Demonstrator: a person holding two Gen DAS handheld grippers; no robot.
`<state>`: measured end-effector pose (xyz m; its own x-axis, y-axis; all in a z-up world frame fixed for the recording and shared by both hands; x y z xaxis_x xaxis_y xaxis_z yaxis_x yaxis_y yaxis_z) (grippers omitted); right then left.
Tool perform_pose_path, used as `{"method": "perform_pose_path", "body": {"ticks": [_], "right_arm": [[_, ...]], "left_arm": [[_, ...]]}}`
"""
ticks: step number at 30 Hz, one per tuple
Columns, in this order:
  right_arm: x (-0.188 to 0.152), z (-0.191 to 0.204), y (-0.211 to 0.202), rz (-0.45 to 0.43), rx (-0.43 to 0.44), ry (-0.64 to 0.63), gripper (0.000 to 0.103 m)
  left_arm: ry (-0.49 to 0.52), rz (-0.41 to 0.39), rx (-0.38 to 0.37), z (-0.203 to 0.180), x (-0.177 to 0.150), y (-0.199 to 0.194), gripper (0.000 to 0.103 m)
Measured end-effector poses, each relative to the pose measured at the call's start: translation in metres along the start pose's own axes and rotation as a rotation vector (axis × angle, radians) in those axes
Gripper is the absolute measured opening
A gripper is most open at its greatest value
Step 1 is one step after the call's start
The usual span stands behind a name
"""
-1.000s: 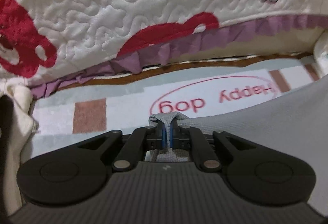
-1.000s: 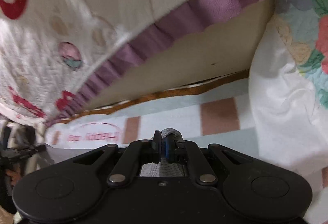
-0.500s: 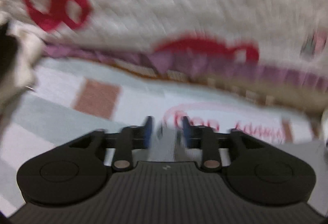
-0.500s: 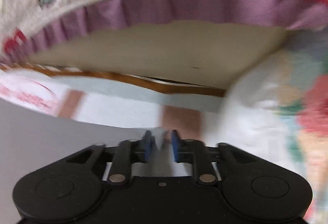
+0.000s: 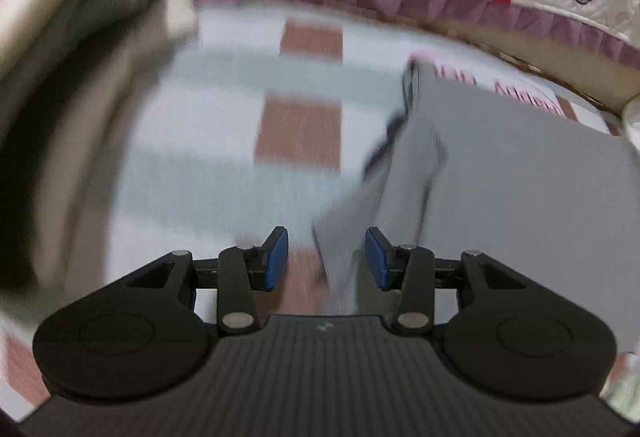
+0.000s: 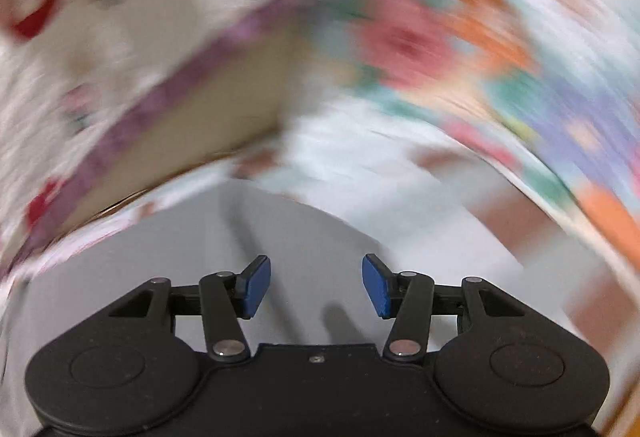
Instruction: Fold clothes
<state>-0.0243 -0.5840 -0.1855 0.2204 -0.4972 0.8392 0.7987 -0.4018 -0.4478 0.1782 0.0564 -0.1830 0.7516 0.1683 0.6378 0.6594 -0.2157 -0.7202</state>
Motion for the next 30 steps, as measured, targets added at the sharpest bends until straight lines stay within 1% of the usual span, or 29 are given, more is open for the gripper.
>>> {"method": "perform_pose_path", "body": {"ticks": [1, 2, 4, 6, 8, 9, 10, 11, 12, 13, 14, 15, 17, 18, 19, 20, 21, 22, 23, 25, 26, 27, 28, 30], "right_arm": [[-0.006, -0.017, -0.005, 0.004, -0.037, 0.049, 0.056], [-0.01, -0.031, -0.009, 0.006, -0.061, 0.087, 0.056], [-0.019, -0.047, -0.012, 0.016, -0.076, 0.139, 0.057], [-0.025, -0.052, -0.01, 0.027, -0.053, 0.189, 0.057], [-0.031, -0.05, -0.004, 0.047, -0.028, 0.246, 0.058], [-0.033, -0.047, 0.0, 0.057, -0.018, 0.265, 0.058], [-0.036, -0.042, 0.003, 0.058, -0.005, 0.271, 0.059], [-0.038, -0.038, 0.007, 0.06, 0.008, 0.276, 0.059], [-0.041, -0.032, 0.01, 0.059, 0.023, 0.271, 0.059], [-0.043, -0.026, 0.013, 0.056, 0.041, 0.246, 0.059], [-0.044, -0.021, 0.017, 0.046, 0.051, 0.22, 0.059], [-0.042, -0.019, 0.023, 0.023, 0.049, 0.196, 0.059], [-0.039, -0.014, 0.034, -0.023, 0.043, 0.148, 0.059], [-0.037, -0.011, 0.04, -0.036, 0.045, 0.118, 0.057], [-0.037, -0.006, 0.047, -0.028, 0.055, 0.075, 0.031], [-0.036, -0.002, 0.053, -0.02, 0.065, 0.033, 0.008], [-0.035, 0.002, 0.057, -0.023, 0.07, -0.014, 0.008], [-0.03, 0.008, 0.057, -0.053, 0.067, -0.067, 0.008], [-0.019, 0.012, 0.054, -0.1, 0.067, -0.103, 0.008], [0.014, 0.014, 0.045, -0.198, 0.04, -0.115, 0.008], [0.03, 0.013, 0.042, -0.244, 0.022, -0.121, 0.008], [0.043, 0.013, 0.041, -0.27, 0.002, -0.158, 0.008], [0.048, 0.013, 0.045, -0.272, -0.02, -0.224, 0.008], [0.056, 0.012, 0.052, -0.267, -0.067, -0.352, 0.008]], "left_arm": [[-0.056, 0.009, -0.016, 0.004, -0.004, -0.001, 0.04], [-0.091, 0.004, -0.031, 0.006, -0.004, -0.002, 0.04], [-0.161, -0.005, -0.06, 0.01, -0.005, -0.004, 0.042], [-0.143, -0.018, -0.06, 0.009, -0.002, 0.0, 0.042], [-0.163, -0.016, -0.088, 0.007, -0.003, 0.007, 0.042], [-0.198, -0.01, -0.133, 0.004, -0.004, 0.011, 0.043], [-0.249, -0.002, -0.197, 0.001, -0.006, 0.013, 0.045], [-0.289, 0.012, -0.246, -0.001, -0.008, 0.017, 0.051], [-0.292, 0.015, -0.258, -0.003, -0.01, 0.021, 0.051], [-0.271, 0.009, -0.251, -0.004, -0.011, 0.024, 0.05], [-0.237, 0.0, -0.249, -0.007, -0.011, 0.026, 0.051], [-0.193, -0.012, -0.251, -0.01, -0.01, 0.027, 0.048], [-0.117, -0.037, -0.258, -0.016, -0.008, 0.03, 0.046], [-0.098, -0.047, -0.263, -0.016, -0.006, 0.033, 0.037], [-0.089, -0.05, -0.256, -0.014, -0.003, 0.037, 0.031], [-0.087, -0.048, -0.241, -0.011, 0.0, 0.039, 0.009], [-0.086, -0.044, -0.226, -0.01, 0.004, 0.04, 0.002], [-0.064, -0.06, -0.21, -0.009, 0.009, 0.037, 0.002], [-0.013, -0.102, -0.189, -0.009, 0.016, 0.03, 0.002], [0.134, -0.221, -0.126, -0.01, 0.037, 0.012, 0.002], [0.182, -0.261, -0.086, -0.008, 0.045, 0.007, 0.002], [0.209, -0.284, -0.041, -0.004, 0.051, 0.006, 0.002], [0.235, -0.307, 0.003, 0.0, 0.057, 0.004, 0.002], [0.293, -0.329, 0.128, 0.013, 0.061, 0.004, 0.003]]}}
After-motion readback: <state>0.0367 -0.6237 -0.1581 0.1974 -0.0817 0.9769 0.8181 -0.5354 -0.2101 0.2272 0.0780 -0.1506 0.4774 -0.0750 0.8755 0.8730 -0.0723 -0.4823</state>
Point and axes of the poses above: each gripper's, at about its wrist camera, not at the fingertips, and y roughly the way its jaws point, z to its left, x to its top, the point moved 9 cm from there along y, roughly the way its jaws point, and after that the axes turned 14 degrees about -z, right-handed, at the moved point
